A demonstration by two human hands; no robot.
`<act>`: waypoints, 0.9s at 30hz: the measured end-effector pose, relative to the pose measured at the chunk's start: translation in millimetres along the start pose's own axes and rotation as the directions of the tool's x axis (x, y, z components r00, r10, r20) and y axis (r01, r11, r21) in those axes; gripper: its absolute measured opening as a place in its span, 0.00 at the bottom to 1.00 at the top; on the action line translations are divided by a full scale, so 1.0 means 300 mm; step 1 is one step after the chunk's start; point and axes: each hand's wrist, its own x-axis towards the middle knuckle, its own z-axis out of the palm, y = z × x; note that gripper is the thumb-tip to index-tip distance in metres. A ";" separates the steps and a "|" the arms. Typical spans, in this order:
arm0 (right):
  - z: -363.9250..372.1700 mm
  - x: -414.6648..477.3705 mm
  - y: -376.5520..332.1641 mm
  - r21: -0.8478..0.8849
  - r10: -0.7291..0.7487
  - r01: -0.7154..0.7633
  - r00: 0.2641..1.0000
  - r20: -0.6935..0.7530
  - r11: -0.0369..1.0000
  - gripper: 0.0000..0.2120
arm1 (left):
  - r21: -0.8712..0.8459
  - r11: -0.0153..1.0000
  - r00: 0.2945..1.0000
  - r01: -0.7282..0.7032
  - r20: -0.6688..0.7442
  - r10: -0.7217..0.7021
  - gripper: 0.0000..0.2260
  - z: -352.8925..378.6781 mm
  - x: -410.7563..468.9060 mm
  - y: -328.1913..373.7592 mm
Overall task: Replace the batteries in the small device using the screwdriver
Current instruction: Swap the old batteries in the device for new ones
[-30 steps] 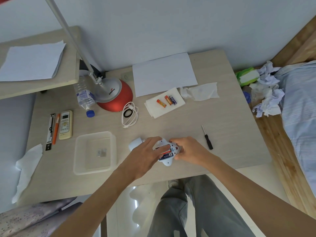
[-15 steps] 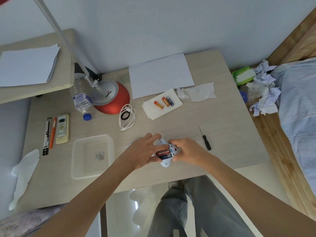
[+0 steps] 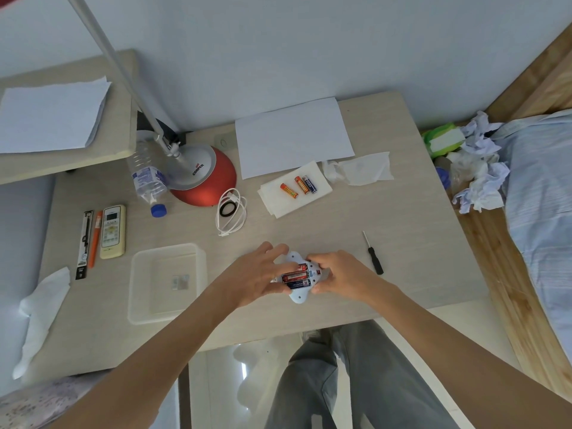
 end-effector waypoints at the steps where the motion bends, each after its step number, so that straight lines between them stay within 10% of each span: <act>1: 0.002 0.000 -0.002 0.000 0.001 -0.001 1.000 0.003 1.000 0.22 | -0.005 1.000 1.000 0.013 -0.007 -0.013 0.23 0.006 -0.011 -0.003; 27: -0.020 0.009 -0.013 -0.004 -0.006 0.006 0.999 0.046 1.000 0.21 | 0.034 0.992 0.991 -0.121 0.070 0.118 0.30 -0.040 0.066 0.000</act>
